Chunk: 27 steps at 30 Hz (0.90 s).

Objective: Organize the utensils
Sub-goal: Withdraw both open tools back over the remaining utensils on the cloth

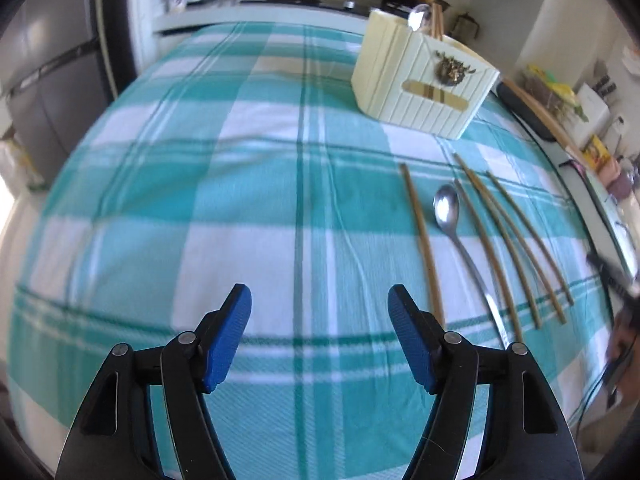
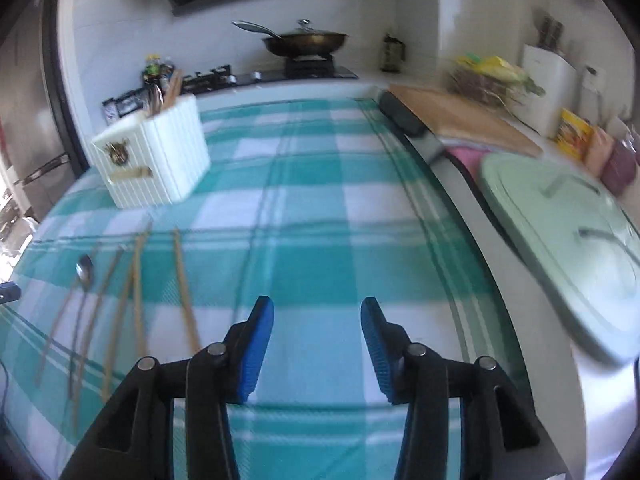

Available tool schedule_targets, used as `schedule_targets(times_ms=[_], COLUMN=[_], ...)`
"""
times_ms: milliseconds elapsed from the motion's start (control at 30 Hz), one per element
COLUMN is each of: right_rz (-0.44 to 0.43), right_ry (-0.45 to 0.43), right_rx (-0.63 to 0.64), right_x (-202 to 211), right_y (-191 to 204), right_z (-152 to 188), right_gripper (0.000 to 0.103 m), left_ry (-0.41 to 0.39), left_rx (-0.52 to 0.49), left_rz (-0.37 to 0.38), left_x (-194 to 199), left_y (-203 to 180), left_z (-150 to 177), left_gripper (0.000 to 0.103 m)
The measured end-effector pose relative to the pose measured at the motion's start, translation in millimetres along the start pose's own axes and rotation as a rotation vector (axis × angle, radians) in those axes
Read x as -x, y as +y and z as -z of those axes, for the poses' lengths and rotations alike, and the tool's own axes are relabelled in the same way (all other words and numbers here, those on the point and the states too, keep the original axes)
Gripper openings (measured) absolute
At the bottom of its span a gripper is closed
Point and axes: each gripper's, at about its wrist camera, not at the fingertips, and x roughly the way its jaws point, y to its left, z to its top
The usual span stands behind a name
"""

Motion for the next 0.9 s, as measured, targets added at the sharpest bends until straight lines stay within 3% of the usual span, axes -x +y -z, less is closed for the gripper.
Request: schedule_targets(times_ms=[67, 133, 233, 433, 667, 900], right_rz=[0.036, 0.015, 0.032, 0.066, 0.048, 0.048], right_ry=[0.038, 0.055, 0.077, 0.087, 0.088, 0.088], right_rx=[-0.040, -0.061, -0.046, 0.024, 0.008, 0.007], right_x=[-4, -5, -9, -19, -22, -22], right_y=[-11, -17, -17, 1, -1, -1], right_z=[26, 38, 39, 31, 29, 29], right_gripper=[0.046, 0.046, 0.046, 0.046, 0.047, 0.047], left_ry=[-0.017, -0.039, -0.068, -0.080, -0.067, -0.061], left_rx=[0.029, 0.025, 0.011, 0.000, 0.004, 0.015], left_rz=[0.004, -0.035, -0.116, -0.214, -0.225, -0.237], left_x=[-6, -14, -24, -39, -45, -47], left_y=[-1, -3, -1, 6, 9, 10], left_z=[7, 6, 3, -7, -9, -10], left_gripper=[0.073, 0.073, 0.073, 0.084, 0.098, 0.102])
